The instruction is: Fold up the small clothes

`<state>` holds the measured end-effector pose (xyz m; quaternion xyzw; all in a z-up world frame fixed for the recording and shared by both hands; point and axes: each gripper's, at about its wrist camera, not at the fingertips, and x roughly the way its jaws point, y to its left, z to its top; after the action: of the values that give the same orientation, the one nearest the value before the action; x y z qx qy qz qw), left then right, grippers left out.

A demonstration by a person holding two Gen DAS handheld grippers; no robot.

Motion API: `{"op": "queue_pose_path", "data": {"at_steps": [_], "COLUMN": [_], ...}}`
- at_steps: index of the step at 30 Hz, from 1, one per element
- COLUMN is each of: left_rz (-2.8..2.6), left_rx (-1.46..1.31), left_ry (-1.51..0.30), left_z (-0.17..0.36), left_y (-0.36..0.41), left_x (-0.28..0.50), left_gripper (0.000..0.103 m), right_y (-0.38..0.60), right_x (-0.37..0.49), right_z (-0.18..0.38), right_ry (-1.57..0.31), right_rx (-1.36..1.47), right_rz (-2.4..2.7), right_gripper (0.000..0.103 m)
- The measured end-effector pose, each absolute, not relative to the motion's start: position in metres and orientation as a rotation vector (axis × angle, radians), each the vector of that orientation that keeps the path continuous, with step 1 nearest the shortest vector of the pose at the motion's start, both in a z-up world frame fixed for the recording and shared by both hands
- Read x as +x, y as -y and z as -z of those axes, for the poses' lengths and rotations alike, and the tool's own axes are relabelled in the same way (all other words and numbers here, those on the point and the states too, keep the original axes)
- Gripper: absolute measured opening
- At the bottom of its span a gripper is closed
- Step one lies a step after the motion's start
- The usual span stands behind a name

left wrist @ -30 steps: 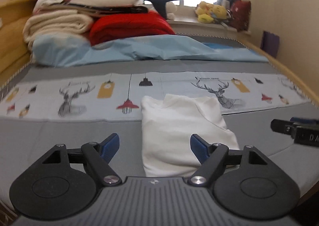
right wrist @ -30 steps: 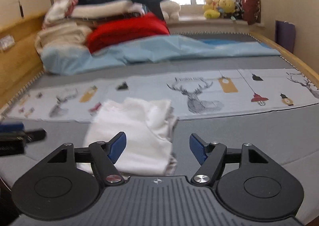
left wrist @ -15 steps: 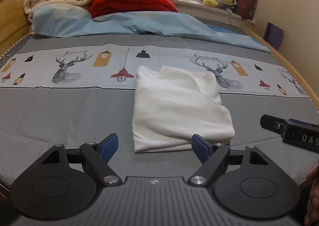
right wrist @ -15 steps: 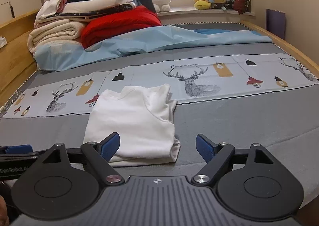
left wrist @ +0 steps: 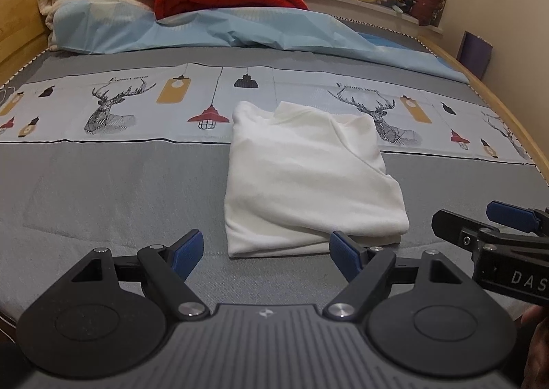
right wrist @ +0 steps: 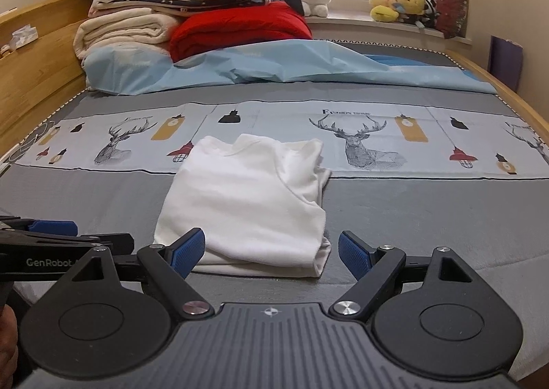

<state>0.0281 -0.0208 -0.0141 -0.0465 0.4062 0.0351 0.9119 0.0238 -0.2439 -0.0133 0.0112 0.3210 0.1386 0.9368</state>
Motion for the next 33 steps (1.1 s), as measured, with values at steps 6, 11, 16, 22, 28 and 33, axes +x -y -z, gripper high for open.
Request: {"op": "queue_pose_path", "data": {"at_steps": [6, 11, 16, 22, 28, 33], "left_rz": [-0.070, -0.064, -0.063, -0.062, -0.060, -0.059], "left_rx": [-0.092, -0.090, -0.087, -0.087, -0.085, -0.086], "left_ry": [-0.837, -0.837, -0.835, -0.835, -0.833, -0.833], "left_z": [0.0144, 0.0151, 0.0153, 0.0159, 0.0164, 0.0166], "left_y": [0.0211, 0.0218, 0.0238, 0.0225, 0.0221, 0.0221], "left_x": [0.0287, 0.0283, 0.0281, 0.0280, 0.0277, 0.0278], "left_gripper": [0.084, 0.084, 0.084, 0.084, 0.085, 0.085], "right_y": [0.2428, 0.2417, 0.2410, 0.2412, 0.2417, 0.2428], "right_x": [0.0228, 0.0226, 0.0224, 0.0217, 0.0218, 0.0219], "right_z": [0.0122, 0.0120, 0.0120, 0.0123, 0.0120, 0.0117], "right_ry": [-0.655, -0.658, -0.657, -0.656, -0.656, -0.656], "right_rx": [0.027, 0.029, 0.031, 0.032, 0.031, 0.033], "right_rz": [-0.291, -0.293, -0.292, -0.295, -0.296, -0.297], "right_gripper": [0.086, 0.086, 0.086, 0.086, 0.086, 0.086]}}
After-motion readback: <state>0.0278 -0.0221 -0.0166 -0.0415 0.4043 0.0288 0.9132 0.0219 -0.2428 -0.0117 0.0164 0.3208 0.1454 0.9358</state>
